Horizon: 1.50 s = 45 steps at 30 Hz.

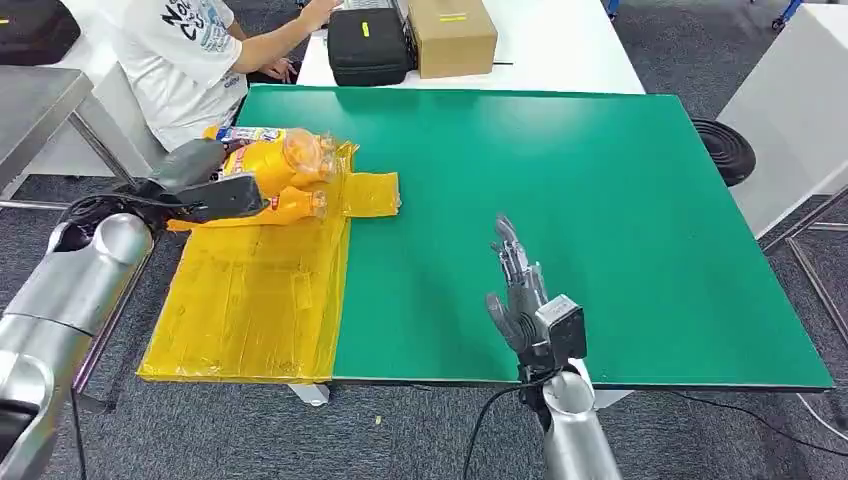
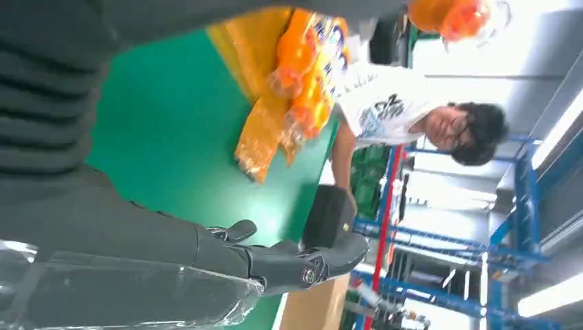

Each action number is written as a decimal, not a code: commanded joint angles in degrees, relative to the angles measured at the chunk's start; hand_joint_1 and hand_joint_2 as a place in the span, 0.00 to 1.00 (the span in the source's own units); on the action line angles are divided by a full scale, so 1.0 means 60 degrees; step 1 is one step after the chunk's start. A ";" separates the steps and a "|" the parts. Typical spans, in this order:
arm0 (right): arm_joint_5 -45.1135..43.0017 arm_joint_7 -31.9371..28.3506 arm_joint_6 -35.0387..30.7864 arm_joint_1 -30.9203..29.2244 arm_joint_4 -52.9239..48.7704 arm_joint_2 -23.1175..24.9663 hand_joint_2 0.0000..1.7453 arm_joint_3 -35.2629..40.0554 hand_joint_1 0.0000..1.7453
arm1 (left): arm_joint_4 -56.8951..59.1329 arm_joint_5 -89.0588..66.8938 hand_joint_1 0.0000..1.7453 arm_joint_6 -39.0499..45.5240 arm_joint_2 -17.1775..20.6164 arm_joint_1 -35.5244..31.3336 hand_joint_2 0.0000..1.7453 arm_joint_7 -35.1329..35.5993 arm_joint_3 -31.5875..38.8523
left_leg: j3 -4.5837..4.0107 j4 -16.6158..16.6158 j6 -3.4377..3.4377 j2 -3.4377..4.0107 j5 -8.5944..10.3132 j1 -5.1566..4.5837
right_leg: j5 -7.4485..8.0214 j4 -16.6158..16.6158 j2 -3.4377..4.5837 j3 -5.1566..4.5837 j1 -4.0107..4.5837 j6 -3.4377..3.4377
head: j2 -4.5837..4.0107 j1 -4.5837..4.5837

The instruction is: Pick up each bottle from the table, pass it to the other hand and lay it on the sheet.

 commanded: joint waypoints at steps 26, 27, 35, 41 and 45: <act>0.0310 0.0409 -0.0394 0.0667 0.0077 0.0053 1.00 -0.1111 0.00 | 0.1728 -0.0062 1.00 0.0080 0.0905 0.0157 1.00 0.0264 -0.2917 | 0.0073 -0.0014 0.0001 0.0017 -0.0028 -0.0002 | -0.0023 -0.0014 0.0006 0.0071 0.0007 -0.0020 | 0.0000 0.0004; 0.0313 0.0405 -0.0399 0.0626 0.0142 0.0068 1.00 -0.1095 0.00 | 0.1817 -0.0077 1.00 0.0231 0.0849 0.0298 1.00 0.0284 -0.2925 | 0.0069 -0.0021 0.0002 0.0025 -0.0021 -0.0006 | -0.0014 -0.0018 0.0016 0.0064 0.0002 -0.0016 | 0.0000 0.0004; 0.0289 0.0322 -0.0444 0.0443 0.0579 0.0059 1.00 -0.0979 0.00 | 0.2687 -0.0253 1.00 0.0951 0.0531 0.0878 1.00 0.0310 -0.2788 | 0.0070 -0.0014 0.0002 0.0011 -0.0025 -0.0001 | -0.0023 -0.0015 -0.0002 0.0069 0.0007 -0.0021 | 0.0000 0.0004; 0.0278 0.0212 -0.0514 0.0128 0.1196 0.0060 1.00 -0.0797 0.00 | 0.3213 -0.0352 1.00 0.1606 0.0237 0.1394 1.00 0.0438 -0.2570 | 0.0076 -0.0018 0.0002 0.0026 -0.0026 -0.0004 | -0.0018 -0.0018 0.0015 0.0070 0.0005 -0.0021 | 0.0000 0.0004; 0.0284 0.0212 -0.0551 -0.0038 0.1444 0.0057 1.00 -0.0754 0.00 | 0.3493 -0.0557 1.00 0.1781 -0.0045 0.1363 1.00 0.0604 -0.2551 | 0.0045 -0.0014 0.0002 0.0008 -0.0015 0.0000 | -0.0013 -0.0017 -0.0002 0.0047 0.0007 -0.0015 | 0.0000 0.0007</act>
